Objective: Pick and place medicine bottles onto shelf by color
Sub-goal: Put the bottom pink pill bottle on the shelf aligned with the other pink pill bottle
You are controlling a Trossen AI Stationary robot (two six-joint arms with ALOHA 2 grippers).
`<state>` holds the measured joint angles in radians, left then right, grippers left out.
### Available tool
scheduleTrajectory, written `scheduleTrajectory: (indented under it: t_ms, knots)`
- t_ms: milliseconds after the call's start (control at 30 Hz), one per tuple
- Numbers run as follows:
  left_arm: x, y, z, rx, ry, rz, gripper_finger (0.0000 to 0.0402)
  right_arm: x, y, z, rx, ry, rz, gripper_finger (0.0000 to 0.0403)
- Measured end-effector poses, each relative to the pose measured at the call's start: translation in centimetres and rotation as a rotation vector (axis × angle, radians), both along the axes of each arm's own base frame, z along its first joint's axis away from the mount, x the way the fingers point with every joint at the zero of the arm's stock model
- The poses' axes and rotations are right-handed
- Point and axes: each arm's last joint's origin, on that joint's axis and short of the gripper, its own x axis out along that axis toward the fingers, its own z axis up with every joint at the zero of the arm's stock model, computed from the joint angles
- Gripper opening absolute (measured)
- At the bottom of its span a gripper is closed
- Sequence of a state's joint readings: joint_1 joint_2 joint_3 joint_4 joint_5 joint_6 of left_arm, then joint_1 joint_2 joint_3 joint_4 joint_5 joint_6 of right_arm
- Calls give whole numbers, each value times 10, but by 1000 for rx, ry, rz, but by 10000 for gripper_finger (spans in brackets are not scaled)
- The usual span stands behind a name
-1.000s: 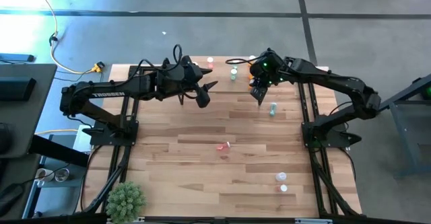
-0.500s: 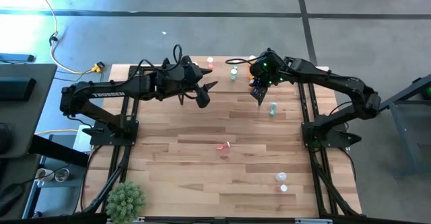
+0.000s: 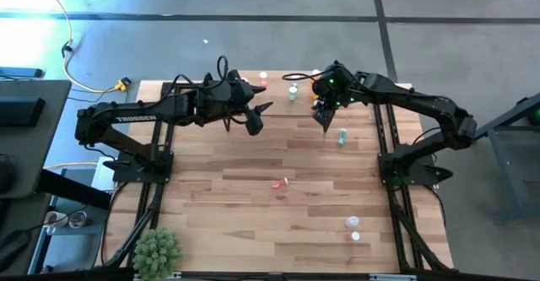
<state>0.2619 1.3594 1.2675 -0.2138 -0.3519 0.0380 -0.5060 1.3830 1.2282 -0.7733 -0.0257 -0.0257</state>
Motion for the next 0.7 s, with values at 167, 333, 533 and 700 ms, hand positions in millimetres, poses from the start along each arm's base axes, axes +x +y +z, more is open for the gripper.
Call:
scheduleTrajectory:
  t_ms: [167,333,533,700]
  knots:
    - [0,0,0,0,0,0,218,-2,1,4,-11,-21,0,178]
    - [0,0,0,-1,4,0,218,-6,4,11,-14,-51,-13,178]
    - [-1,0,-4,-12,46,2,218,-15,16,27,-27,-127,-17,179]
    - [-2,0,-5,-10,63,1,218,-25,31,43,-8,-211,-36,179]
